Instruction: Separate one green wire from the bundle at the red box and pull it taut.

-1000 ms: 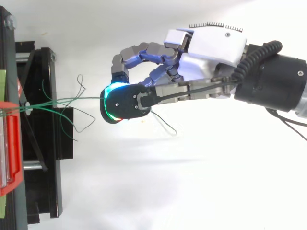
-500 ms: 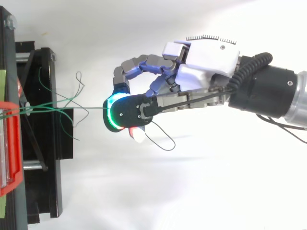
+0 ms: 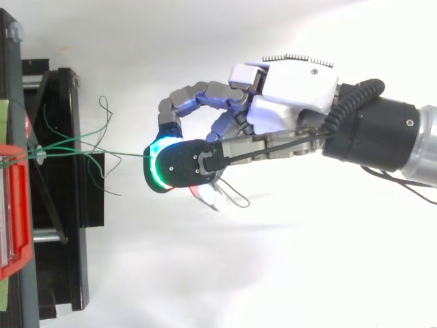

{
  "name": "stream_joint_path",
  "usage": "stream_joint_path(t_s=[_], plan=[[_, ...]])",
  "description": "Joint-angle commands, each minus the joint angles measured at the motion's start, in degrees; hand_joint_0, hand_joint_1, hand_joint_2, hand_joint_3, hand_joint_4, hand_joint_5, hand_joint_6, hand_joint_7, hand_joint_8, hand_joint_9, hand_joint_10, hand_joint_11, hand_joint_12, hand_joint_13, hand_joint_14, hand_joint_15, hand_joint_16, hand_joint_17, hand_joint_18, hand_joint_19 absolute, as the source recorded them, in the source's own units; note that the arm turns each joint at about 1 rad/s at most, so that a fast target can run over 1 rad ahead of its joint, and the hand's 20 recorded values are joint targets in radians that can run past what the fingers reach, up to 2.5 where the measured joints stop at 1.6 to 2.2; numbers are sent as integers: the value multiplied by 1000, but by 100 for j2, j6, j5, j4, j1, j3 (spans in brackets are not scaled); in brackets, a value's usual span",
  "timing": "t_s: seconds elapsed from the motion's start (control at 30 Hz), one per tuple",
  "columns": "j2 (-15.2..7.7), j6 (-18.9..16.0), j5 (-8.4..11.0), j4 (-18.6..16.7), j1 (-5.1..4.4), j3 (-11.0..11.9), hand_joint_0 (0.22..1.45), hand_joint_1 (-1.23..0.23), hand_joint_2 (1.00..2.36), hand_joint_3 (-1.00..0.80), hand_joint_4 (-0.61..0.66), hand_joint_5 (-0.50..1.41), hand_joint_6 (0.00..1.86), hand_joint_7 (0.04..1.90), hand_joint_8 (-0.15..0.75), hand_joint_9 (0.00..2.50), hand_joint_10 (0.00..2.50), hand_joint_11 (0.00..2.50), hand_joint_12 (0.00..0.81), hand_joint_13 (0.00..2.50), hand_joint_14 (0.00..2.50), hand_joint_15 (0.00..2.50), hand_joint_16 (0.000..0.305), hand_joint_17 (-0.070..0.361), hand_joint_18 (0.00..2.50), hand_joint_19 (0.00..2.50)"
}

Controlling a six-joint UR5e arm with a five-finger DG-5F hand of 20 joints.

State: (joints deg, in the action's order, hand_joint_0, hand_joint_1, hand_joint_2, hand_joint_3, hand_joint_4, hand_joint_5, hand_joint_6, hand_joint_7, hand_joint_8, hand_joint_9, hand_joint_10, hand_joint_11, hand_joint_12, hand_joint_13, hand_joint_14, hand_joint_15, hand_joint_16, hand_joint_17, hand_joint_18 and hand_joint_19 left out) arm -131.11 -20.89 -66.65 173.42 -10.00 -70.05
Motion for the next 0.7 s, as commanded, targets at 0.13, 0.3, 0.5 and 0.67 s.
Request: stream_joint_path(t_s=[0.13,0.3,0.5,0.67], plan=[[6,-47,-6,113,7,0,618,-782,1023,-40,55,-130,869,1306,310,1256,18,1398,367,1294,11,1574,54,122,1055,1079],[182,15,-15,430,68,0,624,-785,1024,-47,62,-131,867,1303,310,1279,15,1476,351,1334,2,1734,51,114,1137,1230],[384,305,3,562,138,0,632,-786,1025,-52,67,-132,864,1309,299,1306,10,1559,332,1300,339,1742,45,102,1205,1400],[375,357,20,571,182,0,636,-786,1027,-54,65,-132,864,1307,279,1308,297,1723,334,1236,782,1635,42,94,1239,1539]])
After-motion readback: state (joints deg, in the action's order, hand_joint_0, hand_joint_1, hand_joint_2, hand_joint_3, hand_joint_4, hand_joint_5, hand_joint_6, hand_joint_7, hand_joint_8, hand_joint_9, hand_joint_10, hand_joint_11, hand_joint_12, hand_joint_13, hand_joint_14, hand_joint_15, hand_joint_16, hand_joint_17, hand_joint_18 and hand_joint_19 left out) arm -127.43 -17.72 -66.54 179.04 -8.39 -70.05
